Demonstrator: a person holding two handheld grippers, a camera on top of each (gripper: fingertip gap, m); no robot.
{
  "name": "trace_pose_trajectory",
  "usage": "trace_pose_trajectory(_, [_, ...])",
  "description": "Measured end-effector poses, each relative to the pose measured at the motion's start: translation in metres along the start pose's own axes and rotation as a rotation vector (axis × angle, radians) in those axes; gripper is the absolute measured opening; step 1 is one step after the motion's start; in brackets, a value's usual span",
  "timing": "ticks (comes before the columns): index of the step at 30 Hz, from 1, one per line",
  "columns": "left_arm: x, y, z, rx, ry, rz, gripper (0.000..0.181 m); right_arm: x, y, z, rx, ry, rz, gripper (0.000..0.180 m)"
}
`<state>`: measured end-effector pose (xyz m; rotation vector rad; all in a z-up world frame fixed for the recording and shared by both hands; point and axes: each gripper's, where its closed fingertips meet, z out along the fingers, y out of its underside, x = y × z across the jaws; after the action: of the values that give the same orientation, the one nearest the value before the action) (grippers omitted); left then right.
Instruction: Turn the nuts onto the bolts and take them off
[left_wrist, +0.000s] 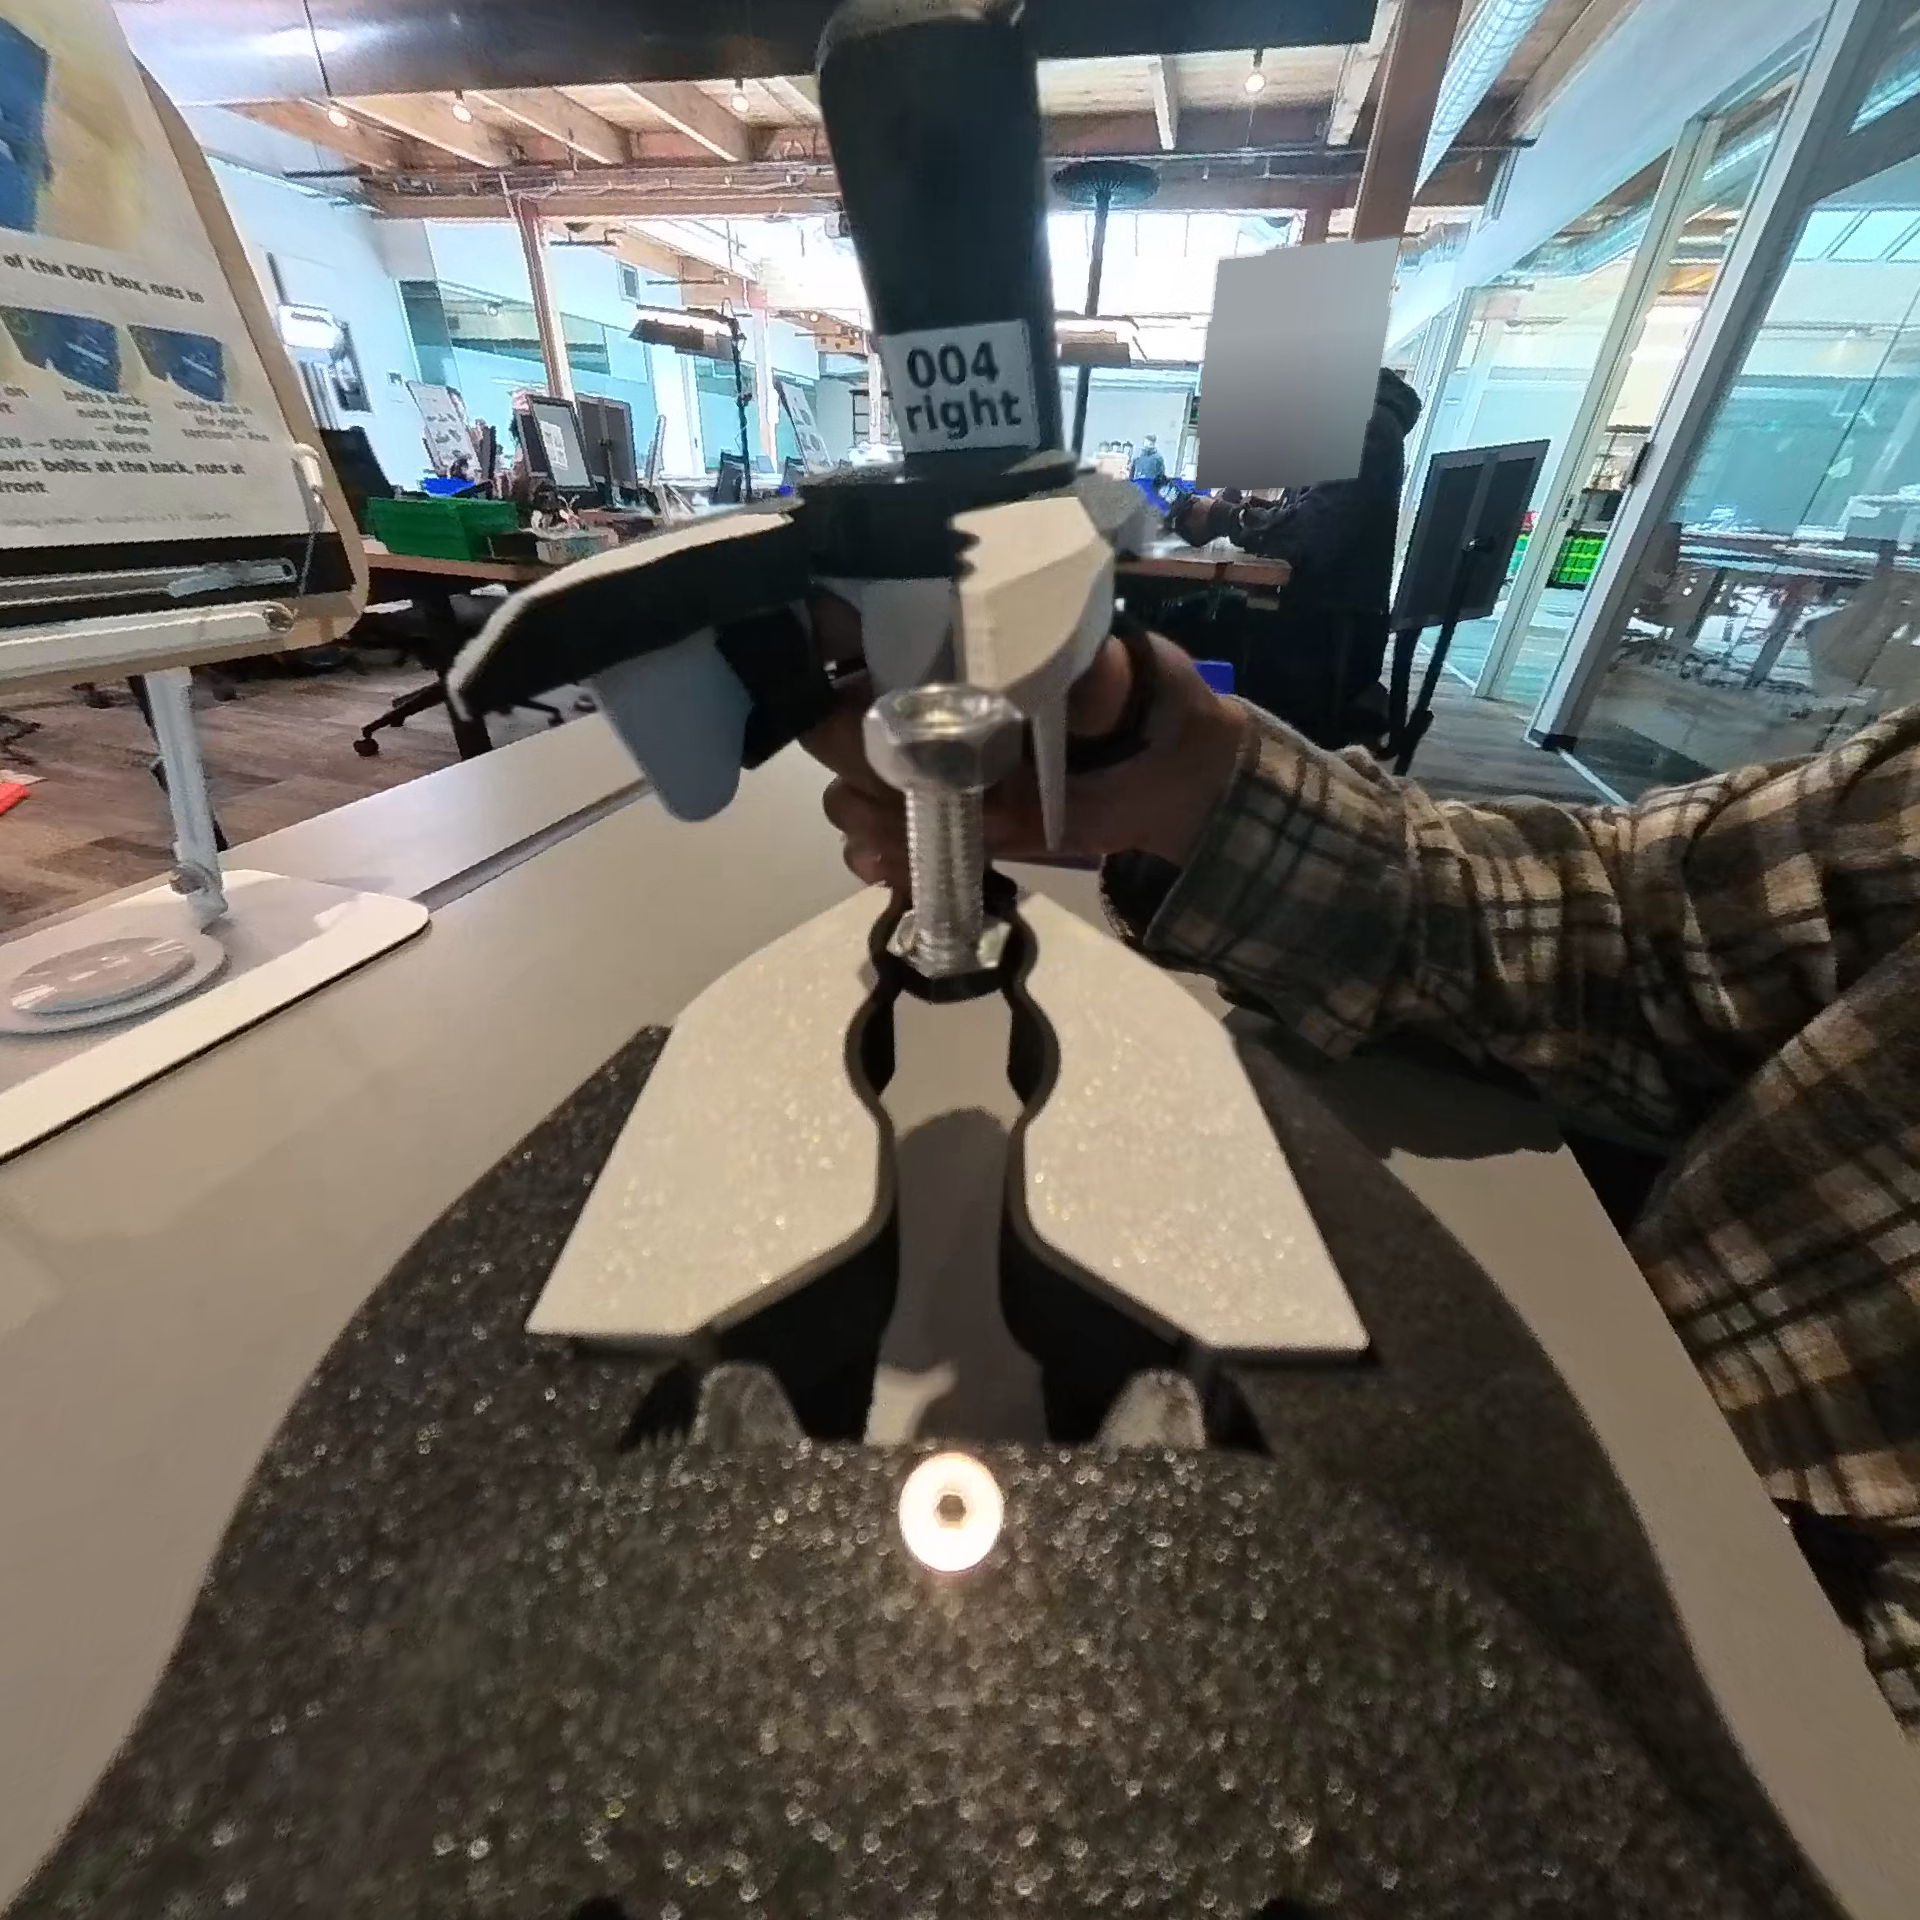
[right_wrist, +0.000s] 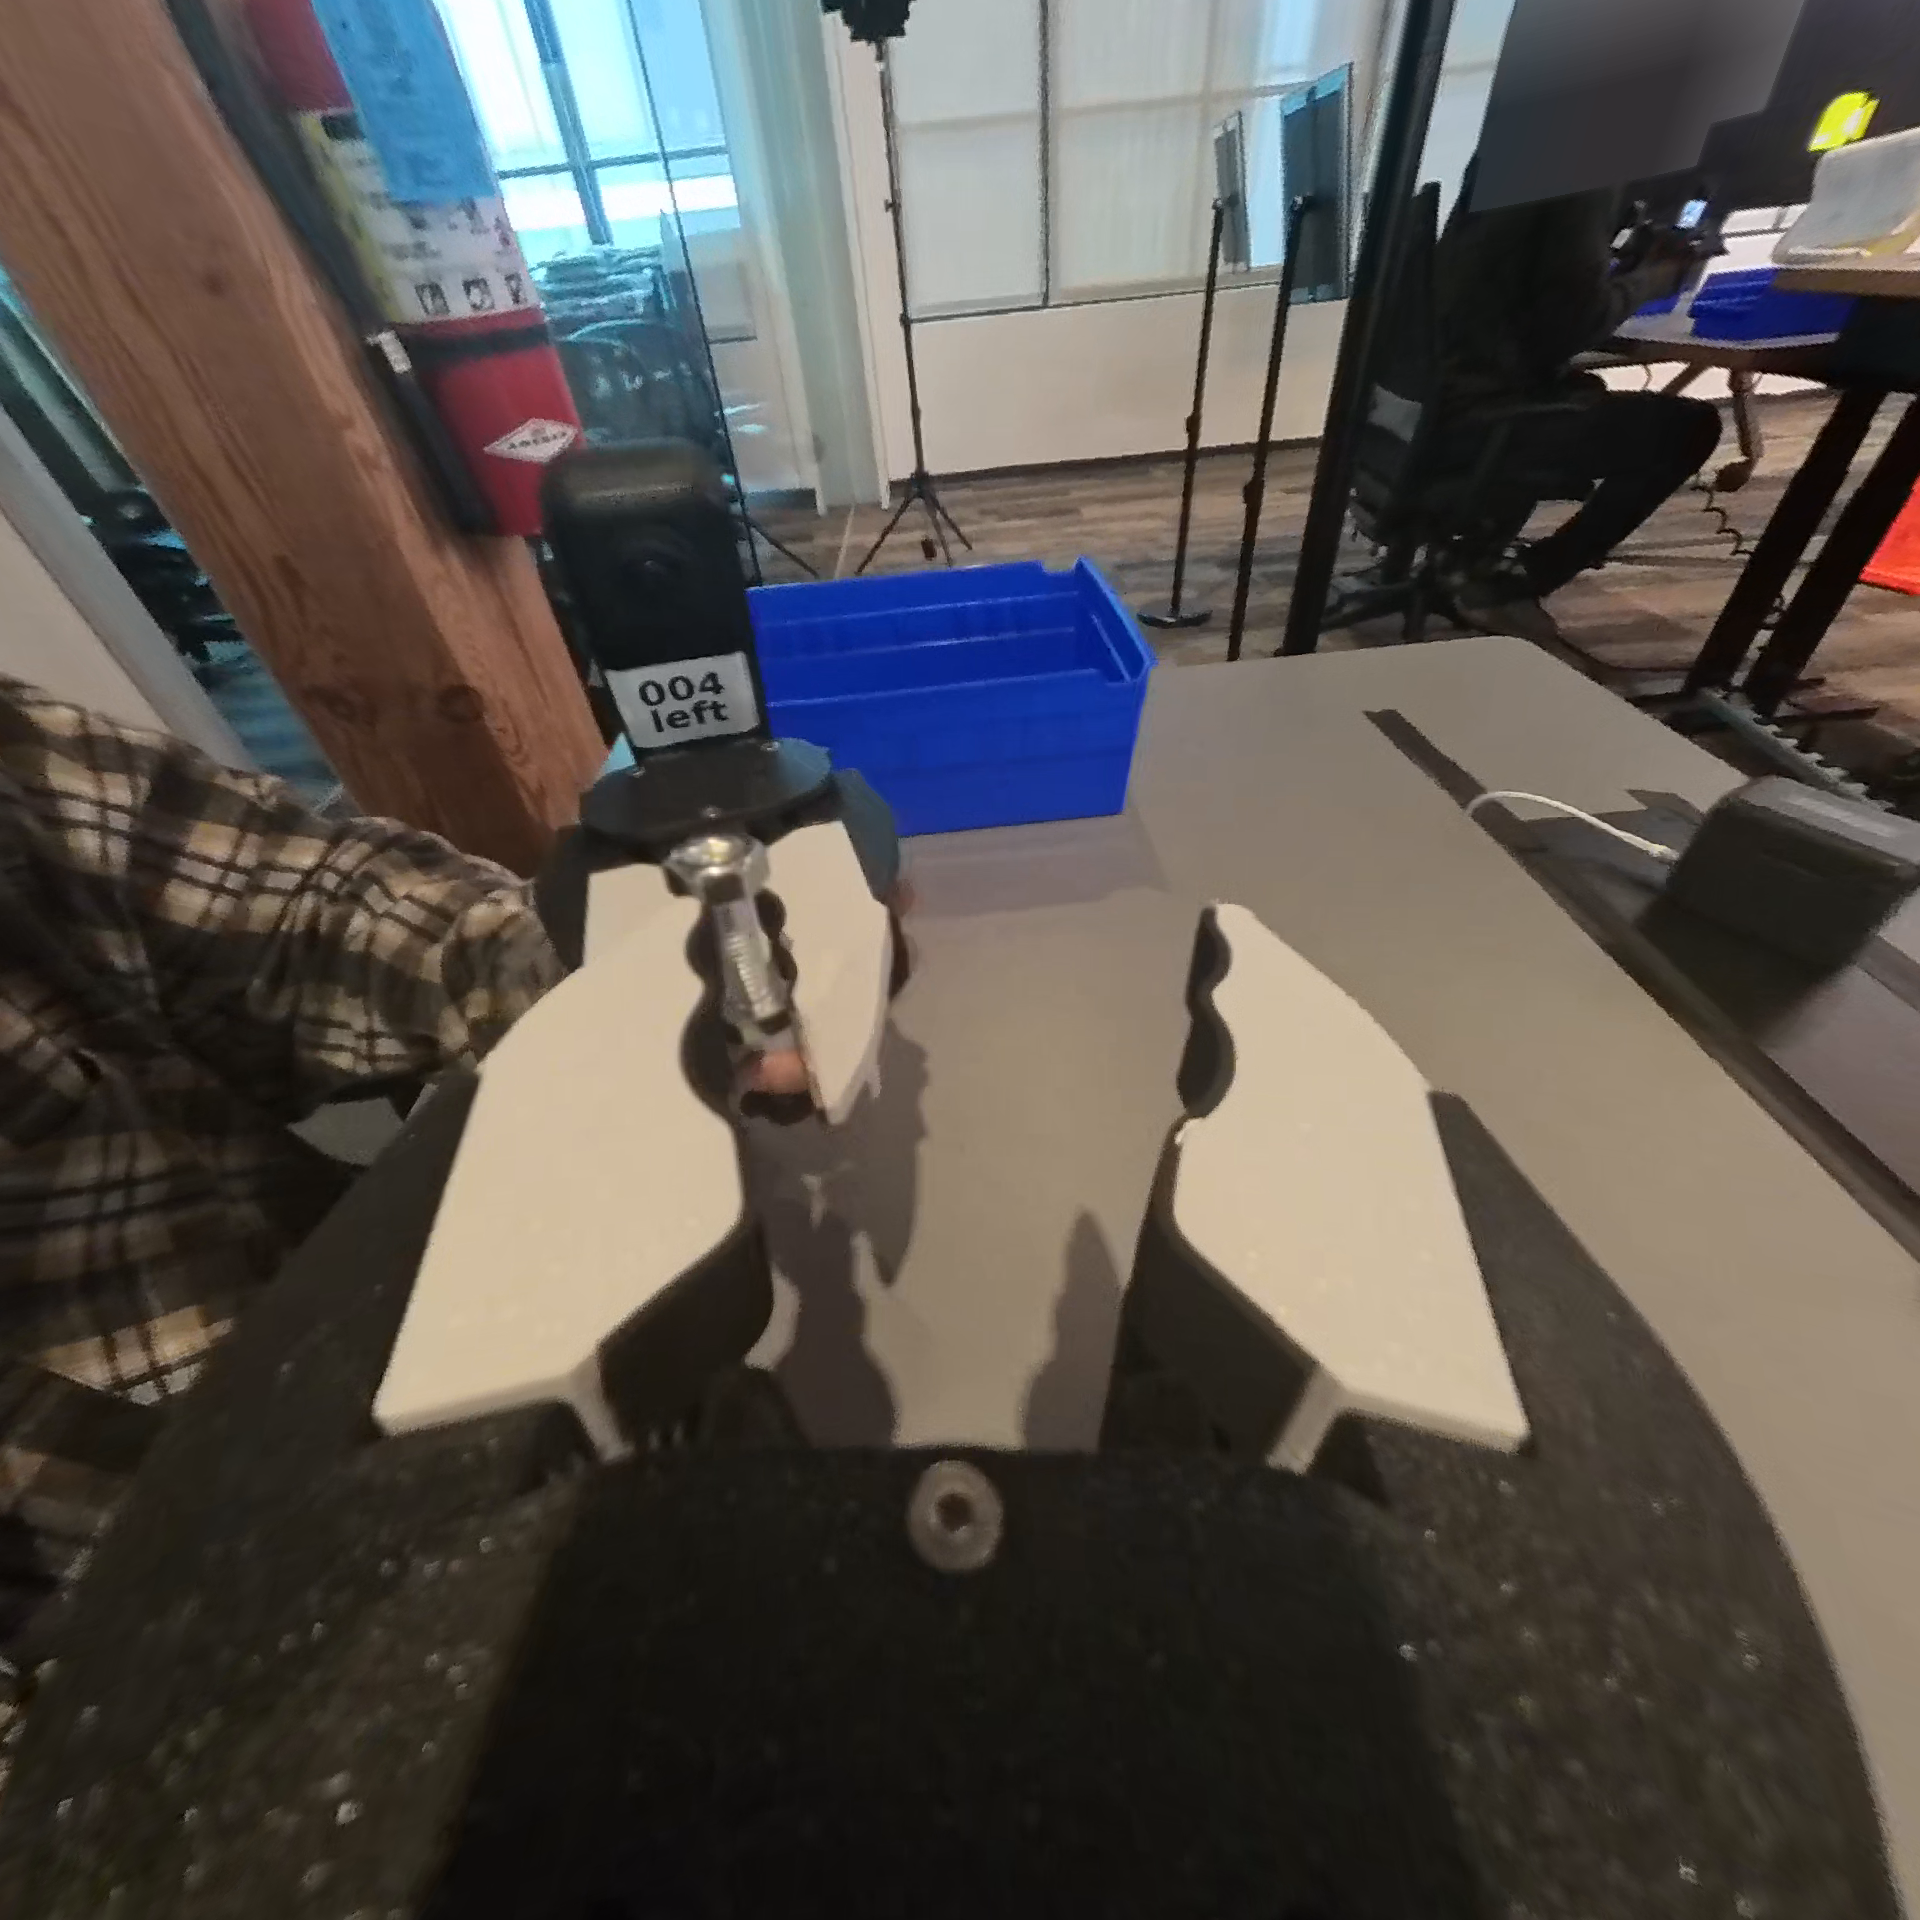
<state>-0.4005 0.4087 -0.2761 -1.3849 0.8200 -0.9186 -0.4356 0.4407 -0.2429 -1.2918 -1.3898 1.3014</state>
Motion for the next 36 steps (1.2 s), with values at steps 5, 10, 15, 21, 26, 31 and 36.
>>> trace_pose_trajectory(5, [0.001,0.001,0.001,-0.004,0.002,0.003,0.017,-0.009,-0.008,0.001,0.043,-0.048,0.008,0.087])
trace_pose_trajectory(10, [0.000,0.000,0.000,-0.003,0.000,0.004,0.016,0.000,-0.002,-0.001,0.007,0.002,0.001,0.084])
trace_pose_trajectory(15, [0.001,0.000,0.001,-0.003,0.001,0.008,0.016,-0.013,-0.013,-0.001,0.071,-0.071,0.012,0.088])
trace_pose_trajectory(21, [0.001,0.000,0.000,-0.002,-0.001,0.009,0.016,0.001,-0.004,-0.002,0.021,0.015,-0.002,0.084])
trace_pose_trajectory(26, [0.000,0.000,0.000,0.001,-0.001,0.006,0.017,-0.009,-0.013,-0.002,0.060,-0.037,-0.002,0.086])
trace_pose_trajectory(31, [0.000,0.000,0.001,-0.003,-0.001,0.005,0.016,-0.002,-0.004,0.000,0.009,0.014,-0.023,0.080])
trace_pose_trajectory(36, [0.001,0.000,0.001,-0.002,0.001,0.006,0.016,-0.007,-0.010,-0.002,0.047,-0.022,-0.007,0.085])
